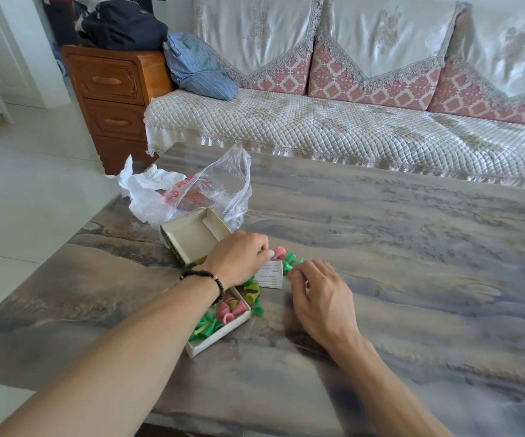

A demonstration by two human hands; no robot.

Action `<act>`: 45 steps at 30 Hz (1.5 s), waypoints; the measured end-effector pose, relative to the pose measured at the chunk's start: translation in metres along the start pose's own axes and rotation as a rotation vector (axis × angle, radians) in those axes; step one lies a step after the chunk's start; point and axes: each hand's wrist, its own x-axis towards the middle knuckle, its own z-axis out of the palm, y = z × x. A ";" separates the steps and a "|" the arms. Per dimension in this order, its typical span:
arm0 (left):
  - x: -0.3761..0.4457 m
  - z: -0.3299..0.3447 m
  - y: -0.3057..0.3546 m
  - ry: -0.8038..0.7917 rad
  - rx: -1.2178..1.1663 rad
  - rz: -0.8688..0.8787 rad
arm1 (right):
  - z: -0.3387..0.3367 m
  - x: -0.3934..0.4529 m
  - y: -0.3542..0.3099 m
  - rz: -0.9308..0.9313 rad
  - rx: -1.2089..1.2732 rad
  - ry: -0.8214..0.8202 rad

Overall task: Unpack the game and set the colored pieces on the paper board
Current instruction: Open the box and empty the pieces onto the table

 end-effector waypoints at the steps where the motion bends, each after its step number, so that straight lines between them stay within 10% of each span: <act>1: 0.000 0.002 -0.002 0.002 0.008 0.000 | 0.000 0.000 0.002 -0.004 0.009 0.000; 8: -0.023 -0.020 -0.009 -0.057 -0.071 0.127 | 0.003 0.000 -0.003 -0.101 -0.062 -0.050; 15: -0.096 -0.034 -0.035 0.254 -0.123 0.090 | 0.009 -0.002 -0.037 -0.218 0.013 -0.034; 26: -0.139 -0.023 -0.052 0.273 -0.192 -0.153 | 0.036 0.003 -0.099 -0.506 -0.169 -0.419; 45: -0.132 -0.032 -0.062 0.282 -0.199 -0.111 | 0.051 0.022 -0.127 -0.145 0.147 -0.266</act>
